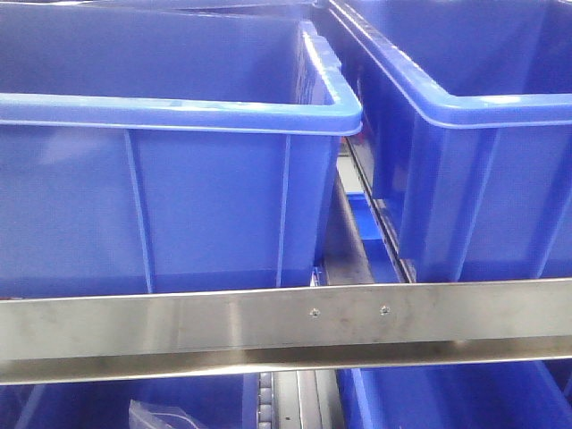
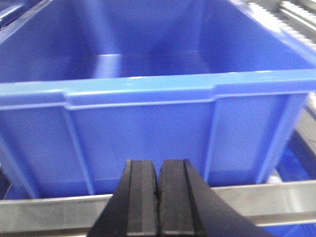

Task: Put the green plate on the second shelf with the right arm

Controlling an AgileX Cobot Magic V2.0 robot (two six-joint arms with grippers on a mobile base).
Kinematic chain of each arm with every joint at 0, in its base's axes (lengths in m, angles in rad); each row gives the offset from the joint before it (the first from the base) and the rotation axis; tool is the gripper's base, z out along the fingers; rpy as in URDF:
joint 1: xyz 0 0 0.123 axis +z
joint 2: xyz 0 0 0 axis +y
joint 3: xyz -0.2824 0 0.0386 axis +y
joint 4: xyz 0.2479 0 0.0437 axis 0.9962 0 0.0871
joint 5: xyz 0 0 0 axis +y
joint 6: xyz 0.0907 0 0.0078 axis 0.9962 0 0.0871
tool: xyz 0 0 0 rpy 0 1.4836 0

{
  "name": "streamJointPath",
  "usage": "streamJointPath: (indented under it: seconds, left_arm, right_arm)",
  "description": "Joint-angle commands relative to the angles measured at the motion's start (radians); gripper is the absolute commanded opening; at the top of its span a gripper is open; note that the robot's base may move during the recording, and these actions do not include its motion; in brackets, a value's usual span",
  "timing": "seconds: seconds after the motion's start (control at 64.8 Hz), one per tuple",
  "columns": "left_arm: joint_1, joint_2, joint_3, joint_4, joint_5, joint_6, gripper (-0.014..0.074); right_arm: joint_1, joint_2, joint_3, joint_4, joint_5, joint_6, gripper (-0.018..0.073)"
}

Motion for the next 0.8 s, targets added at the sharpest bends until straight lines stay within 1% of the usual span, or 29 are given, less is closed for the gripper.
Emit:
streamJointPath:
  seconds: [0.0,0.062,0.216,0.231,0.278,0.478,0.787]
  left_arm:
    - [-0.006,-0.018,0.041,-0.008,-0.089,-0.003,0.0130]
    - [-0.006,-0.018,0.041,-0.008,-0.089,-0.003,0.0130]
    - [-0.006,-0.018,0.041,-0.008,-0.089,-0.003,0.0130]
    - [-0.006,-0.018,0.041,-0.008,-0.089,-0.003,0.0130]
    - [-0.006,-0.018,0.041,-0.008,-0.089,-0.003,0.0130]
    - [-0.006,-0.018,0.041,-0.008,-0.089,-0.003,0.0130]
    - [-0.006,-0.018,0.041,-0.008,-0.089,-0.003,0.0130]
  right_arm:
    - [-0.006,-0.018,-0.016,0.069,-0.124,-0.125,0.0049]
    - [-0.006,-0.018,-0.016,0.070,-0.148,-0.159,0.0049]
    - [-0.006,-0.018,-0.016,0.070,-0.173,-0.157,0.0049]
    - [-0.006,-0.018,-0.016,0.070,-0.173,-0.141,0.0049]
    - [-0.006,-0.018,-0.016,0.070,-0.168,-0.125,0.0049]
    - [-0.006,-0.018,-0.016,0.070,-0.114,-0.125,0.0049]
    - [-0.006,-0.018,-0.017,0.070,-0.114,-0.125,0.0049]
